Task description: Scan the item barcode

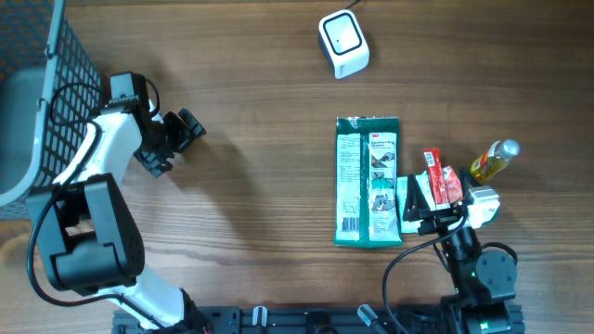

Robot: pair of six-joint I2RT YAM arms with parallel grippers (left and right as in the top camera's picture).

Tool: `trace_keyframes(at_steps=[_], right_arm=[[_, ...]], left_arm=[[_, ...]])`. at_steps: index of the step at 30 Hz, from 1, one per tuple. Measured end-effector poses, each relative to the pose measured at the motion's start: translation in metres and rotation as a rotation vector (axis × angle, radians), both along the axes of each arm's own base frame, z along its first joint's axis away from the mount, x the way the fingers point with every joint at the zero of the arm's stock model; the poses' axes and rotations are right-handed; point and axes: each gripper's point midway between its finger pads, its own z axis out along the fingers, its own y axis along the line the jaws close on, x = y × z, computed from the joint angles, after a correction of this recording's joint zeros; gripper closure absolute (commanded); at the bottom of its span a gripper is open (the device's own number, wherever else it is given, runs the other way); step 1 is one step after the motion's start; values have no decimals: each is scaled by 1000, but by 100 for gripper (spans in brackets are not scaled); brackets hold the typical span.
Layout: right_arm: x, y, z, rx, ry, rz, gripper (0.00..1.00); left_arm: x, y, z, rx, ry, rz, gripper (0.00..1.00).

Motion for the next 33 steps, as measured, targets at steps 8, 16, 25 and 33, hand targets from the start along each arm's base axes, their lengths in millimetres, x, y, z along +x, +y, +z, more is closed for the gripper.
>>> trace_keyframes(at_steps=[8, 16, 25, 33], right_arm=[[0, 0, 0, 0, 0, 0, 0], [0, 0, 0, 0, 0, 0, 0], [0, 0, 0, 0, -1, 0, 0], [0, 0, 0, 0, 0, 0, 0]], left_arm=[[6, -2, 122, 59, -340, -6, 0], [-102, -20, 347, 187, -1054, -2, 0], [-176, -33, 349, 227, -1242, -3, 0], [-183, -26, 346, 295, -1578, 58, 0]])
